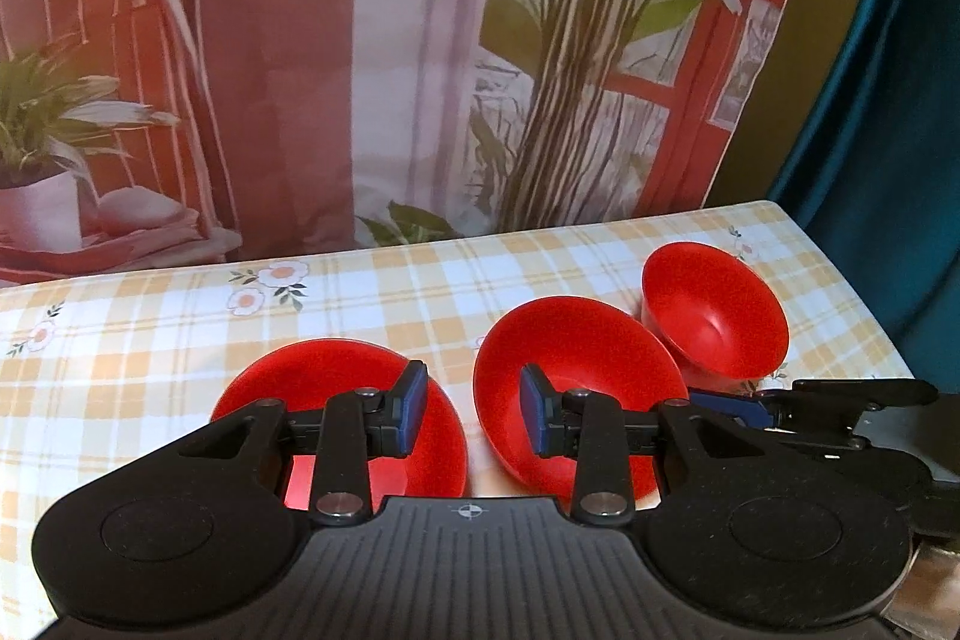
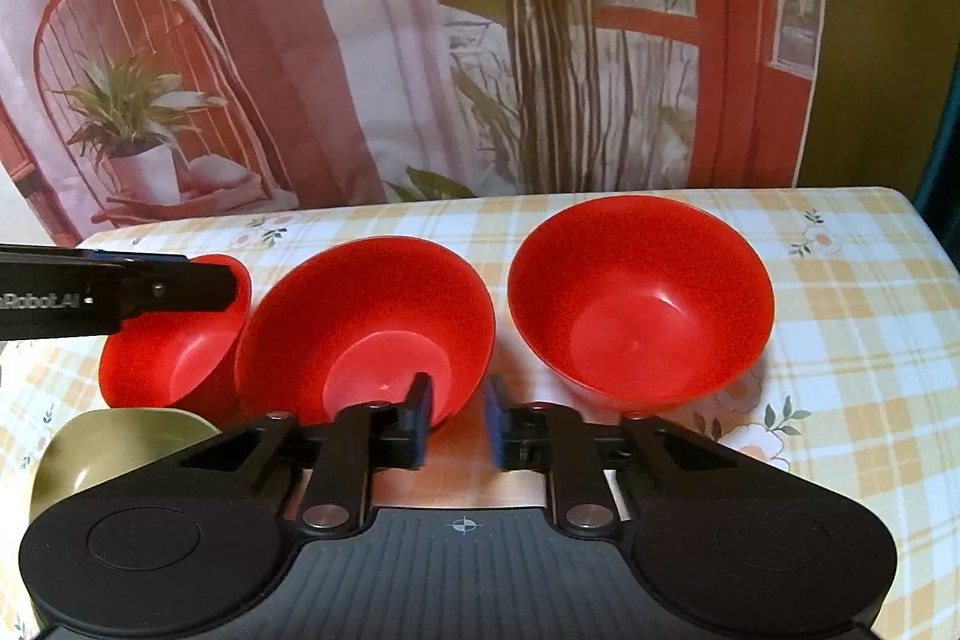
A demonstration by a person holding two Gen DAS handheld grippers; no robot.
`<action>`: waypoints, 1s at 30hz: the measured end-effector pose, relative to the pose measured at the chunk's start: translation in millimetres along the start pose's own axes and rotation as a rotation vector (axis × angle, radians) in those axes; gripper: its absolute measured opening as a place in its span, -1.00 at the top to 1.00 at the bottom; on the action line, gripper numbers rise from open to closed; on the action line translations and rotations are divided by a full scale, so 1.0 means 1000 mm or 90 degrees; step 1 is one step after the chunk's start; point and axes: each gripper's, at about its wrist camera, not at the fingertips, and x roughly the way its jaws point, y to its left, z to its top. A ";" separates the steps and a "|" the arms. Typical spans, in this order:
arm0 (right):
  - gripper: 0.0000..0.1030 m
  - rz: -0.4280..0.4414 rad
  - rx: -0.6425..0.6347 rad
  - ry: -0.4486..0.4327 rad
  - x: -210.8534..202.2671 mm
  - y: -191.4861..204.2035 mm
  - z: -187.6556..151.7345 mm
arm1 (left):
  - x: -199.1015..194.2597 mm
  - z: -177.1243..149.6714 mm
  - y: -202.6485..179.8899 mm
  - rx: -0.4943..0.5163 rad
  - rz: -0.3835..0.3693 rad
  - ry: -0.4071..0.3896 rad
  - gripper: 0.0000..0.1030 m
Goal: Organize plates and bowls
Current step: 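Move both grippers to opposite rims of a red bowl, then close the left gripper on the bowl rim while the right gripper closes on the opposite rim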
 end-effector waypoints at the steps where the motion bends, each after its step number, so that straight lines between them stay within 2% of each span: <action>1: 0.77 0.001 0.001 0.000 0.000 -0.001 -0.001 | 0.002 0.000 -0.001 0.002 -0.002 0.001 0.31; 8: 0.78 0.003 0.009 -0.002 -0.001 -0.005 -0.004 | 0.019 -0.001 -0.011 0.011 -0.013 0.022 0.48; 12: 0.78 0.005 0.019 0.001 -0.001 -0.009 -0.005 | 0.024 -0.004 -0.015 0.016 -0.016 0.038 0.76; 15: 0.78 0.009 0.030 0.005 -0.001 -0.011 -0.005 | 0.023 -0.008 -0.019 0.035 -0.008 0.033 0.84; 30: 0.79 0.028 0.012 -0.036 -0.028 0.015 0.016 | -0.015 0.000 -0.005 0.007 0.000 -0.009 0.85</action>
